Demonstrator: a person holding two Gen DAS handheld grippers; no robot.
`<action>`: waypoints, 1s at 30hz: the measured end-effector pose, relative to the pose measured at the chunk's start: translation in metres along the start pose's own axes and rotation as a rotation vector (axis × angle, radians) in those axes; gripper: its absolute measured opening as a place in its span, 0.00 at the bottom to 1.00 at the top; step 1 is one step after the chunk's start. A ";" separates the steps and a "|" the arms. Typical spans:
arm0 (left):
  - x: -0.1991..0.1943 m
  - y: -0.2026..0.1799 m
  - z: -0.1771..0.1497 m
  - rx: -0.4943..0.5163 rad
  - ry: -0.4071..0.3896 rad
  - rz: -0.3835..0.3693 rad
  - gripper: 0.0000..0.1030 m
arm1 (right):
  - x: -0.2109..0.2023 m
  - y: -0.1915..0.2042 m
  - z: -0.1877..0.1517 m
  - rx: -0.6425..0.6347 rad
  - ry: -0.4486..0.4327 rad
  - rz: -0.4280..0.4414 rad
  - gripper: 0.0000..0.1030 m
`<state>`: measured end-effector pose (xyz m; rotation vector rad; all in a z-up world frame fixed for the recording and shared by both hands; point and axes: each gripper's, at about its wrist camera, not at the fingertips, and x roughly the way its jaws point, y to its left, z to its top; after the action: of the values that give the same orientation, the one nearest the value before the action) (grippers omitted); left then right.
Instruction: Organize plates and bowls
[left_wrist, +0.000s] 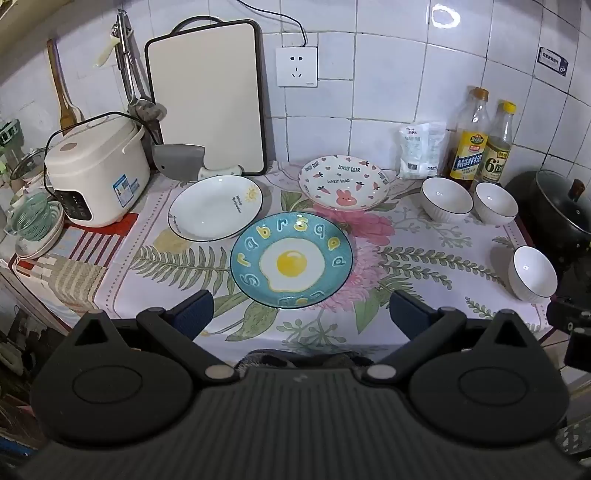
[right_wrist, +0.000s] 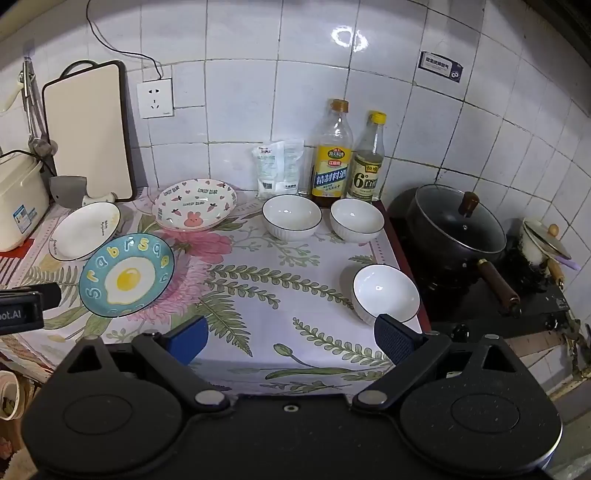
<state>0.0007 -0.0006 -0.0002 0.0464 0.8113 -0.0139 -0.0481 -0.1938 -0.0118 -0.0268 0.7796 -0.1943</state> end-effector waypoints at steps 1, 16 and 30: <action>0.001 0.000 0.000 0.006 0.001 0.001 1.00 | 0.000 -0.001 -0.003 0.000 0.000 0.000 0.96; 0.000 0.003 -0.008 0.046 -0.055 -0.011 1.00 | 0.003 0.010 -0.007 -0.031 -0.013 0.016 0.96; 0.002 -0.001 -0.014 0.063 -0.092 -0.025 1.00 | 0.004 0.011 -0.010 -0.041 -0.050 0.017 0.96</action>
<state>-0.0081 -0.0013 -0.0118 0.0948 0.7193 -0.0653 -0.0503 -0.1836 -0.0225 -0.0640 0.7335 -0.1611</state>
